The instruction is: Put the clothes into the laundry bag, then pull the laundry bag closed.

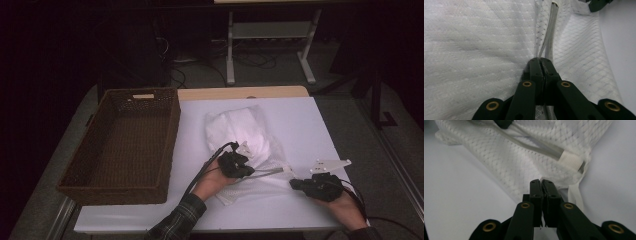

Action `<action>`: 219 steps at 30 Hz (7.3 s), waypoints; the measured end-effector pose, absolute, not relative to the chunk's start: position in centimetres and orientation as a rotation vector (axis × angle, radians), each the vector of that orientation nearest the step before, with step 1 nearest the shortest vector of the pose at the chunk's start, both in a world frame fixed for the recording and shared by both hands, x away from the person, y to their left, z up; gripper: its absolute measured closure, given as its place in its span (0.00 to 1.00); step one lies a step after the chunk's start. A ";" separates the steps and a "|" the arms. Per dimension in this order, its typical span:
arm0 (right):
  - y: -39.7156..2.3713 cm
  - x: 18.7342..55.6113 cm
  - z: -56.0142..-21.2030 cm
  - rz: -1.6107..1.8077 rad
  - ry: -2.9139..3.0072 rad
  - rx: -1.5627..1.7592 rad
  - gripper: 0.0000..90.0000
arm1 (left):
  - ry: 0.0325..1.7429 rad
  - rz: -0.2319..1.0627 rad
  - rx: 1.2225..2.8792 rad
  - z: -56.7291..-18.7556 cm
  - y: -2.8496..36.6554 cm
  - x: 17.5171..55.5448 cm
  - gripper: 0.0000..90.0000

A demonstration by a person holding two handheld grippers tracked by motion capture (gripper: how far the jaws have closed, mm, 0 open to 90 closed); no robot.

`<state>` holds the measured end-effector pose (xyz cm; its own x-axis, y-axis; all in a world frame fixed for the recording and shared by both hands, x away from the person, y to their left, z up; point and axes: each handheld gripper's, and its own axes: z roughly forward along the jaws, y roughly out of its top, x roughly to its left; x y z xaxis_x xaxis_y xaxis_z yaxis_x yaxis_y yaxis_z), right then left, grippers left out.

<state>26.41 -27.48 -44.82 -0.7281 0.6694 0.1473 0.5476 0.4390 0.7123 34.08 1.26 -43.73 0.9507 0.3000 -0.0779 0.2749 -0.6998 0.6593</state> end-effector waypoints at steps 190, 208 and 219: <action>-5.9 32.0 -42.4 1.339 2.786 0.478 0.89 | 0.719 0.147 2.198 -44.5 14.0 24.5 0.15; -9.2 30.6 -42.8 1.282 2.791 0.511 0.89 | 0.715 0.142 2.210 -44.5 13.9 24.6 0.15; -9.5 30.1 -43.7 1.211 2.803 0.541 0.67 | 0.720 0.142 2.205 -44.5 14.0 24.6 0.15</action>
